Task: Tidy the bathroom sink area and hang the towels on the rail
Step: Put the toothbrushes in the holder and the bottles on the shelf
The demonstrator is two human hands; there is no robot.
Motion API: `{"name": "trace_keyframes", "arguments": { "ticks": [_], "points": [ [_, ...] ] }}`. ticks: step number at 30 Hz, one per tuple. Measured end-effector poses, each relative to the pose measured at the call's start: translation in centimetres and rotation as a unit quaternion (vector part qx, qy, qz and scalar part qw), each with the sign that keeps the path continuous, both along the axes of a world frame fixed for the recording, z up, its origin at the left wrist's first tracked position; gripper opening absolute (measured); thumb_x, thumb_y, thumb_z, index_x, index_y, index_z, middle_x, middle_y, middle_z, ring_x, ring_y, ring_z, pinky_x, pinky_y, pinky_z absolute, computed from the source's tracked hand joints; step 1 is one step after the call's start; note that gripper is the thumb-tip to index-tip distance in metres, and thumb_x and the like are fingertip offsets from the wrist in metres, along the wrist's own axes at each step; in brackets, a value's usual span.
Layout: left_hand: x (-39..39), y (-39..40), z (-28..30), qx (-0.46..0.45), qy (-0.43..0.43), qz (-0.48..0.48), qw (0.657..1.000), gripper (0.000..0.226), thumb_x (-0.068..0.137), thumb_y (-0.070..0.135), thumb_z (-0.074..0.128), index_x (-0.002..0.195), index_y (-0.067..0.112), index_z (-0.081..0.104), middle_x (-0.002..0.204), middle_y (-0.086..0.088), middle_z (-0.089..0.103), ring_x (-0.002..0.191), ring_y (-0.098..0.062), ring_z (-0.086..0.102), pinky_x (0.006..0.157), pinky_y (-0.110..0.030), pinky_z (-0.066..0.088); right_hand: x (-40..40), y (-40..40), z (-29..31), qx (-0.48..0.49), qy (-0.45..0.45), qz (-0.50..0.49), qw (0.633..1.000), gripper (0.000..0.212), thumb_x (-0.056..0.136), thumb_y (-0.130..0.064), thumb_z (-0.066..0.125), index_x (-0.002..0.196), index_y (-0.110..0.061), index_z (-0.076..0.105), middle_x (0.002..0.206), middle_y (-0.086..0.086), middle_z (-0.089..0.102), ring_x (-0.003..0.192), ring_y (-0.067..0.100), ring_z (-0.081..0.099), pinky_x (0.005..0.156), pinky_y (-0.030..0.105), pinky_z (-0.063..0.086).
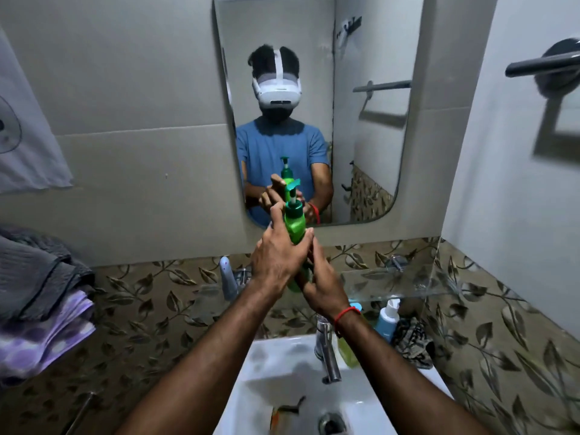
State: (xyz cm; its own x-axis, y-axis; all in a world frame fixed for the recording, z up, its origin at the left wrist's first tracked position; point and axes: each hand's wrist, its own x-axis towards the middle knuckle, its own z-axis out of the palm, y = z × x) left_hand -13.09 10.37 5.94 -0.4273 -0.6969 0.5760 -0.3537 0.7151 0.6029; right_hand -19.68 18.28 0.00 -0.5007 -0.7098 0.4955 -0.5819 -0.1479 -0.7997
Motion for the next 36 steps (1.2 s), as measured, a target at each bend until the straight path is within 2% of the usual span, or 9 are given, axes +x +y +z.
{"name": "trace_keyframes", "arguments": {
  "ticks": [4, 7, 10, 12, 16, 21, 28, 32, 36],
  "points": [
    [-1.8, -1.5, -1.2, 0.016, -0.008, 0.009, 1.0, 0.062, 0.085, 0.054, 0.061, 0.135, 0.034, 0.031, 0.112, -0.01, 0.07, 0.099, -0.04, 0.069, 0.07, -0.037, 0.047, -0.9, -0.2, -1.4, 0.015, 0.038, -0.029, 0.999, 0.078, 0.087, 0.0, 0.053, 0.154, -0.023, 0.023, 0.155, 0.0, 0.04, 0.14, 0.01, 0.041, 0.117, 0.033, 0.036],
    [-2.6, -2.2, -2.2, 0.02, -0.002, 0.028, 0.999, 0.071, 0.085, 0.054, 0.061, 0.143, 0.035, 0.024, 0.112, -0.012, 0.07, 0.097, -0.041, 0.069, 0.071, -0.037, 0.048, -1.4, 2.6, -4.8, -0.064, 0.066, -0.16, 0.983, 0.041, 0.093, -0.013, 0.049, 0.132, -0.025, 0.051, 0.131, -0.005, 0.057, 0.119, 0.004, 0.055, 0.103, 0.014, 0.043],
    [-3.0, -3.2, -2.3, 0.039, -0.016, 0.045, 0.998, 0.072, 0.083, 0.056, 0.061, 0.142, 0.035, 0.025, 0.117, -0.013, 0.069, 0.102, -0.042, 0.067, 0.079, -0.043, 0.051, -2.6, 6.1, -9.6, -0.123, -0.014, -0.288, 0.95, 0.024, 0.09, -0.011, 0.042, 0.104, -0.029, 0.052, 0.1, 0.0, 0.06, 0.092, 0.014, 0.06, 0.08, 0.023, 0.049],
    [-3.2, -3.5, -2.3, 0.052, -0.027, 0.052, 0.997, 0.077, 0.082, 0.058, 0.059, 0.145, 0.036, 0.023, 0.124, -0.011, 0.066, 0.107, -0.042, 0.065, 0.086, -0.047, 0.052, -3.7, 7.3, -12.5, -0.117, -0.119, -0.332, 0.928, 0.023, 0.09, -0.005, 0.043, 0.101, -0.025, 0.049, 0.097, 0.004, 0.057, 0.091, 0.027, 0.059, 0.076, 0.03, 0.047],
    [-3.1, -3.3, -3.1, 0.057, -0.032, 0.063, 0.996, 0.099, 0.078, 0.071, 0.059, 0.156, 0.032, 0.013, 0.133, -0.009, 0.06, 0.114, -0.041, 0.062, 0.089, -0.05, 0.051, -5.9, 7.0, -16.9, 0.081, -0.187, -0.326, 0.923, 0.035, 0.085, -0.004, 0.062, 0.118, -0.012, 0.052, 0.122, 0.012, 0.05, 0.115, 0.035, 0.051, 0.09, 0.034, 0.042],
    [-0.9, -1.8, -4.3, 0.071, -0.018, 0.06, 0.996, 0.114, 0.065, 0.079, 0.068, 0.153, 0.032, 0.013, 0.14, -0.008, 0.05, 0.121, -0.037, 0.059, 0.09, -0.052, 0.054, -7.9, 4.9, -18.1, 0.26, -0.131, -0.282, 0.914, 0.08, 0.084, -0.038, 0.071, 0.148, -0.01, 0.032, 0.149, 0.021, 0.037, 0.137, 0.037, 0.039, 0.107, 0.044, 0.04],
    [2.7, 3.1, -8.9, -0.012, 0.019, 0.035, 0.999, 0.073, 0.085, 0.062, 0.062, 0.144, 0.036, 0.03, 0.132, 0.004, 0.046, 0.098, -0.015, 0.062, 0.065, -0.034, 0.057, -7.7, 4.1, -19.3, 0.325, -0.092, -0.261, 0.904, 0.096, 0.074, -0.077, 0.056, 0.151, -0.029, 0.025, 0.151, 0.01, 0.038, 0.134, 0.037, 0.045, 0.105, 0.048, 0.044],
    [3.0, 5.5, -10.8, -0.006, -0.01, -0.023, 1.0, 0.056, 0.09, 0.056, 0.056, 0.139, 0.035, 0.038, 0.107, 0.015, 0.046, 0.076, -0.002, 0.054, 0.054, -0.017, 0.047, -6.8, 4.9, -19.4, 0.332, -0.094, -0.251, 0.904, 0.096, 0.074, -0.074, 0.058, 0.149, -0.03, 0.02, 0.146, 0.011, 0.044, 0.128, 0.036, 0.051, 0.099, 0.048, 0.048],
    [2.9, 6.9, -12.0, 0.01, -0.043, -0.078, 0.996, 0.036, 0.092, 0.054, 0.053, 0.126, 0.042, 0.049, 0.104, 0.019, 0.052, 0.081, 0.0, 0.06, 0.059, -0.023, 0.055, -5.7, 6.1, -18.4, 0.315, -0.102, -0.238, 0.913, 0.089, 0.068, -0.065, 0.06, 0.143, -0.034, 0.025, 0.133, 0.008, 0.057, 0.118, 0.035, 0.06, 0.094, 0.048, 0.052]
  ]
}}
